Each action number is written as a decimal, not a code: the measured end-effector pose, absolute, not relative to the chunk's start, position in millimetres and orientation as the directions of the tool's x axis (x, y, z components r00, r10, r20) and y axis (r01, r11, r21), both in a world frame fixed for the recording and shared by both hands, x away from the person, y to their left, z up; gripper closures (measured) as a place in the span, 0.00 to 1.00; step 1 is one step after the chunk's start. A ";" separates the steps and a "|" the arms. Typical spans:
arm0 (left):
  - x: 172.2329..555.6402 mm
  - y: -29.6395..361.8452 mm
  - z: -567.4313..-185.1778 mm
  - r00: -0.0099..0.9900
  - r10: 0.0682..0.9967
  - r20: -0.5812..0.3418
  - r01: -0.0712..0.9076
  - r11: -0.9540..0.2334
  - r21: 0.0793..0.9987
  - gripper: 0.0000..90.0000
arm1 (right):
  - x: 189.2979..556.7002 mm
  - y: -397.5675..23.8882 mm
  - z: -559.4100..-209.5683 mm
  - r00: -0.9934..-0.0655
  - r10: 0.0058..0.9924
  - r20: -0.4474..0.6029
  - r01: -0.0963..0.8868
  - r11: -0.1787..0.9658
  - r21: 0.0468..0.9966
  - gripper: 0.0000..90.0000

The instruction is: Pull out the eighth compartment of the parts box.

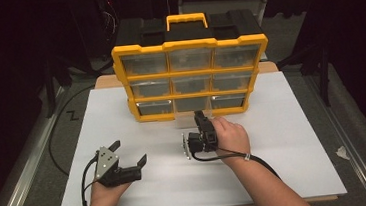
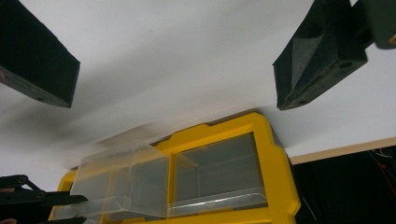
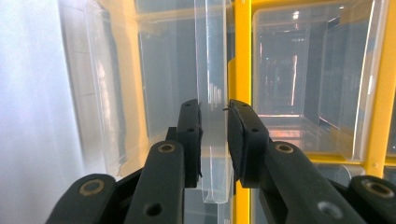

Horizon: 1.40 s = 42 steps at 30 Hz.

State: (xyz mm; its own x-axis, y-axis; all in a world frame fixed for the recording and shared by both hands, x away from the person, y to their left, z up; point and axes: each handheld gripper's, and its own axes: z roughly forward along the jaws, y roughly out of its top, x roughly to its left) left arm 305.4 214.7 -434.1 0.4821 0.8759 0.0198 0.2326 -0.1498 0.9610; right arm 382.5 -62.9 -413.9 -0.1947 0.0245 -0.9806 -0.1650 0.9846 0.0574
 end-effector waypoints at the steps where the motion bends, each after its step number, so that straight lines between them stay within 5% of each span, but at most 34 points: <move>1: 305.4 214.7 -434.1 0.482 0.876 0.020 0.233 -0.150 0.961 0.01 | 380.7 -63.2 -414.0 -0.194 0.024 -0.981 -0.168 0.984 0.057 0.86; 42: 306.0 214.4 -434.3 0.489 0.872 0.020 0.231 -0.151 0.961 0.01 | 354.7 -66.6 -420.4 -0.187 0.041 -0.981 -0.189 0.979 0.077 0.85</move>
